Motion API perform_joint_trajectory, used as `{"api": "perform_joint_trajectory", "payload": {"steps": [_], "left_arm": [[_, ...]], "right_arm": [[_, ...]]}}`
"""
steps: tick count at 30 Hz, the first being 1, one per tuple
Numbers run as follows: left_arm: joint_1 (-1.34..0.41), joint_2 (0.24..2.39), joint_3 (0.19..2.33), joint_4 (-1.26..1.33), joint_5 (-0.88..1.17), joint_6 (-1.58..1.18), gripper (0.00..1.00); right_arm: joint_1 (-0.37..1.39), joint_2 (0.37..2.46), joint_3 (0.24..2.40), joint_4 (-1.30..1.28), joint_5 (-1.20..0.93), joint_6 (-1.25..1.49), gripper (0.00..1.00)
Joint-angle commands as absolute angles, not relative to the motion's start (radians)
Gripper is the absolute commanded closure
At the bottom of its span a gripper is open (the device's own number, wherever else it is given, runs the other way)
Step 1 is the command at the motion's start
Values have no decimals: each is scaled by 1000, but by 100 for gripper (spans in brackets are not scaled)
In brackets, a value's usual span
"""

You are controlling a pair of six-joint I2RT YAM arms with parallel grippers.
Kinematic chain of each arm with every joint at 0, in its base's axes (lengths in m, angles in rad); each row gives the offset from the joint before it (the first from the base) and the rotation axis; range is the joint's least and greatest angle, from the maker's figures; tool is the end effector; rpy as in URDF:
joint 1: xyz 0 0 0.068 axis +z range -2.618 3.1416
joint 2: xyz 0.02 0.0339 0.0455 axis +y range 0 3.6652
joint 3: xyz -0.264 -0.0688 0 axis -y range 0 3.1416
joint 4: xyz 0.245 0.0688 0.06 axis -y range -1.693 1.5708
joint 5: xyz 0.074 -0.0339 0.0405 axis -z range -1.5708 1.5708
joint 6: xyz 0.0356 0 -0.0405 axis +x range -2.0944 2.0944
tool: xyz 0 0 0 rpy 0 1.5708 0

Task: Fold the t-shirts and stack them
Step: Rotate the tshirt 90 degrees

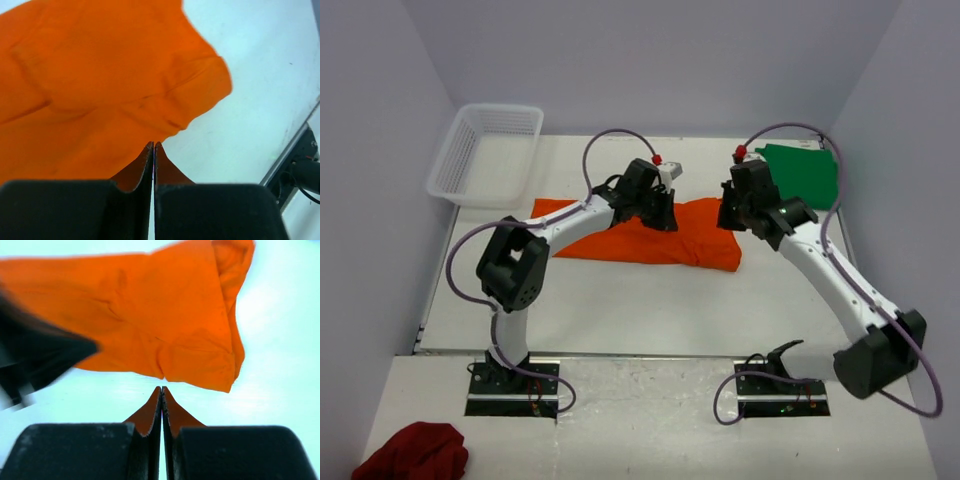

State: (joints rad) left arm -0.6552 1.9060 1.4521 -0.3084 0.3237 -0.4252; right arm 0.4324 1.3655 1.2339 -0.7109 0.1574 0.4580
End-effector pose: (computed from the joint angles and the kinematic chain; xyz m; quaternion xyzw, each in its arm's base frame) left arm 0.3351 -0.2718 0.2349 0.1671 0.8941 -0.3267 0.2567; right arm 0.2653 0.1163 0.3178 0.0399 0.9311 0.0866 0.3521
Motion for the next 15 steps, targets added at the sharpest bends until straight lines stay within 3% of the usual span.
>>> {"api": "perform_joint_trajectory", "payload": {"steps": [1, 15], "left_arm": [[-706, 2015, 1584, -255, 471, -382, 100], [-790, 2416, 1950, -316, 497, -394, 100]], "right_arm": [[440, 1238, 1230, -788, 227, 494, 100], [443, 910, 1028, -827, 35, 532, 100]]}}
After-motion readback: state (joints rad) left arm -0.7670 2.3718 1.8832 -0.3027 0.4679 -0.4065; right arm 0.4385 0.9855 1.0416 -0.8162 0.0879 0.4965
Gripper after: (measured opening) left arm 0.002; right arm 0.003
